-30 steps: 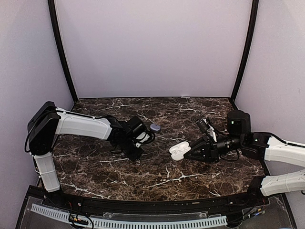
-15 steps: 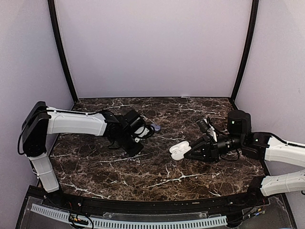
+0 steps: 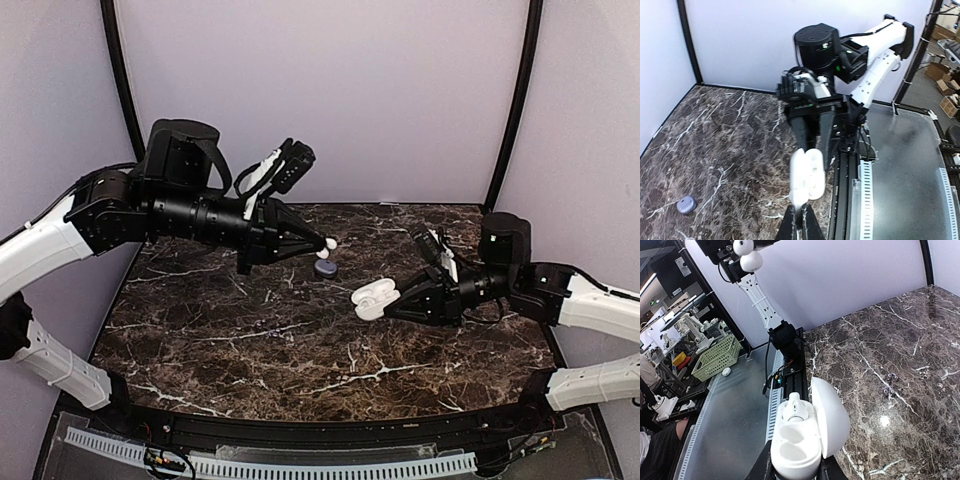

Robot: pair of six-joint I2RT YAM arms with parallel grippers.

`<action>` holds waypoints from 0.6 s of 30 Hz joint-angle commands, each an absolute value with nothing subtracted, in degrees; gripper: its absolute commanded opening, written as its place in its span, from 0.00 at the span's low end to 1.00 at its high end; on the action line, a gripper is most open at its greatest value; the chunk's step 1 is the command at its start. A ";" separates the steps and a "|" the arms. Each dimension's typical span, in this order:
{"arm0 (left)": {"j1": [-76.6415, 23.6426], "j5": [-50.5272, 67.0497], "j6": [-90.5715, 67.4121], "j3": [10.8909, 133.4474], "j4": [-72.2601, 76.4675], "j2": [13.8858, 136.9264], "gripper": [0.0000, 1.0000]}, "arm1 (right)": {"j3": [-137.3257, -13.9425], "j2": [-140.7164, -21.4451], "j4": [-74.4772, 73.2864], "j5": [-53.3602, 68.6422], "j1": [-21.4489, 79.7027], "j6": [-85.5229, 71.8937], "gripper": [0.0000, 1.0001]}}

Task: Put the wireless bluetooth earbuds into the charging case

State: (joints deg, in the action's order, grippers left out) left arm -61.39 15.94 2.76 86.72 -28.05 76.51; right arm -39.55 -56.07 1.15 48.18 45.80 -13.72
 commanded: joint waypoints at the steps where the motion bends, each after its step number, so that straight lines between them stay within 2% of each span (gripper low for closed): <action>1: -64.38 20.25 4.43 89.64 -31.27 80.74 0.00 | -43.29 -56.19 -2.04 47.90 47.52 -8.87 0.00; 18: -69.06 21.99 5.09 96.46 -35.32 89.40 0.00 | -46.23 -58.75 -6.61 45.12 51.63 -3.19 0.00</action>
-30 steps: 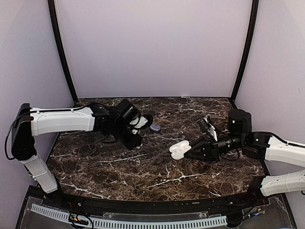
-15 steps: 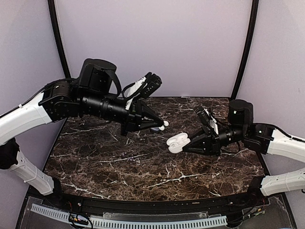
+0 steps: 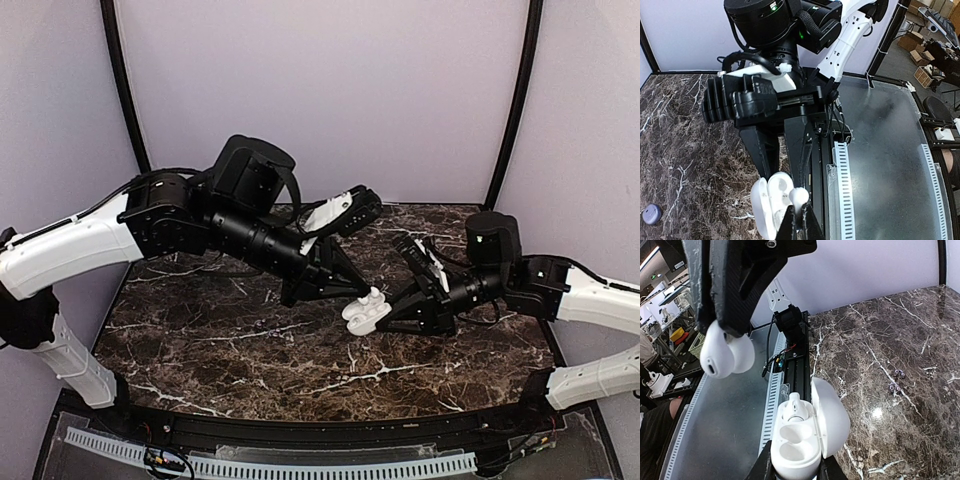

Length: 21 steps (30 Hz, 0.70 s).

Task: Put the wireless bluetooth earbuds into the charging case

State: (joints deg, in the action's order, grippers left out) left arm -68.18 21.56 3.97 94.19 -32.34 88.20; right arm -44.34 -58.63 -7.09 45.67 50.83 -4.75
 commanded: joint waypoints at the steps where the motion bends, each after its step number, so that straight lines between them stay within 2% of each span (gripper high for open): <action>1: -69.16 21.80 5.14 96.75 -35.63 89.66 0.00 | -46.16 -58.69 -6.57 45.09 51.72 -3.17 0.00; 21: -70.17 17.40 5.94 99.95 -40.57 94.95 0.00 | -47.32 -58.04 -8.65 41.97 53.96 -0.89 0.00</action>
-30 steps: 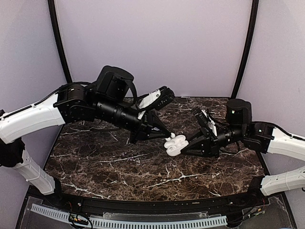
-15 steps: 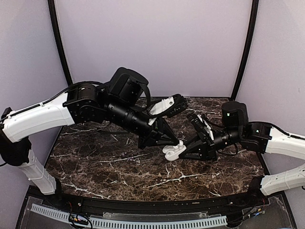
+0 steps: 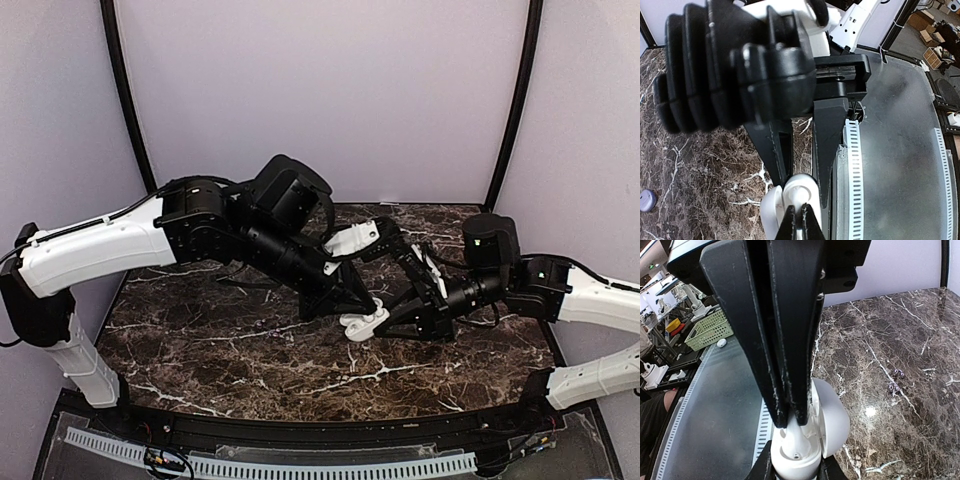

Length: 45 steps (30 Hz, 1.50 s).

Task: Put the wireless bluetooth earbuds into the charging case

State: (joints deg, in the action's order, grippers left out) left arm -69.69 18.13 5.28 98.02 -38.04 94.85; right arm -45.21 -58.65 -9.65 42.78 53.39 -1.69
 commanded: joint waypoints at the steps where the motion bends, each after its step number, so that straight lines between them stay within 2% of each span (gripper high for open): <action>1: -70.20 17.49 6.00 100.07 -40.68 95.03 0.00 | -47.43 -58.08 -8.65 41.93 53.96 -0.88 0.00; 18: -70.49 19.14 5.80 102.06 -42.80 97.74 0.02 | -47.46 -57.01 -7.91 41.86 54.02 -0.74 0.00; 22: -70.49 18.68 5.87 102.73 -43.25 98.39 0.06 | -47.55 -56.39 -7.46 42.01 54.04 -1.00 0.00; 29: -70.49 15.35 5.94 103.70 -42.53 97.10 0.24 | -46.59 -56.36 -7.35 42.01 54.05 -1.58 0.00; 31: -70.49 14.23 5.85 103.85 -42.15 96.39 0.26 | -46.25 -56.54 -6.95 42.22 54.05 -2.10 0.00; 45: -70.49 7.82 6.94 104.16 -41.45 92.55 0.32 | -45.43 -57.15 -6.39 43.11 54.01 -3.07 0.00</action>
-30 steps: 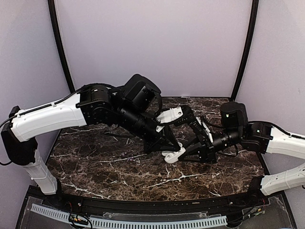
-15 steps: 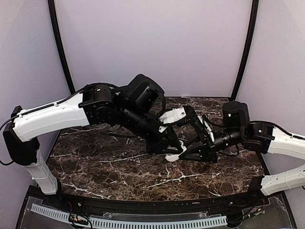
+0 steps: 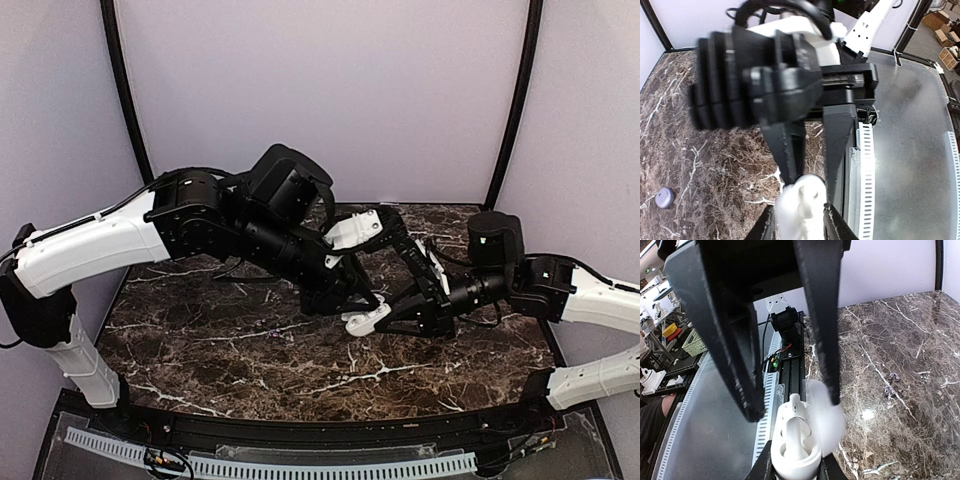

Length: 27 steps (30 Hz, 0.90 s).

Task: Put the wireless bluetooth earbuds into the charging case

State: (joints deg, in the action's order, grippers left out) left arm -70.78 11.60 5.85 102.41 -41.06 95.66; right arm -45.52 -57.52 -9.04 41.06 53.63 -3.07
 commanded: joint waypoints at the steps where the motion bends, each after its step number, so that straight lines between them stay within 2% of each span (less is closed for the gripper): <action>1: -70.49 7.91 6.94 104.00 -41.17 92.28 0.32 | -45.44 -57.20 -6.47 43.01 54.04 -3.03 0.00; 5: -70.41 9.49 6.67 102.92 -39.75 90.52 0.31 | -45.27 -57.21 -6.55 42.72 54.00 -2.90 0.00; 14: -69.61 2.34 6.06 97.02 -39.83 89.10 0.20 | -45.32 -56.86 -4.69 42.63 53.97 -4.29 0.00; 22: -69.65 0.64 5.95 96.60 -38.98 90.38 0.20 | -45.35 -55.68 -4.03 42.98 54.01 -4.62 0.00; 27: -69.93 4.67 5.90 97.44 -39.58 92.43 0.19 | -45.37 -55.62 -3.51 42.75 53.98 -4.92 0.00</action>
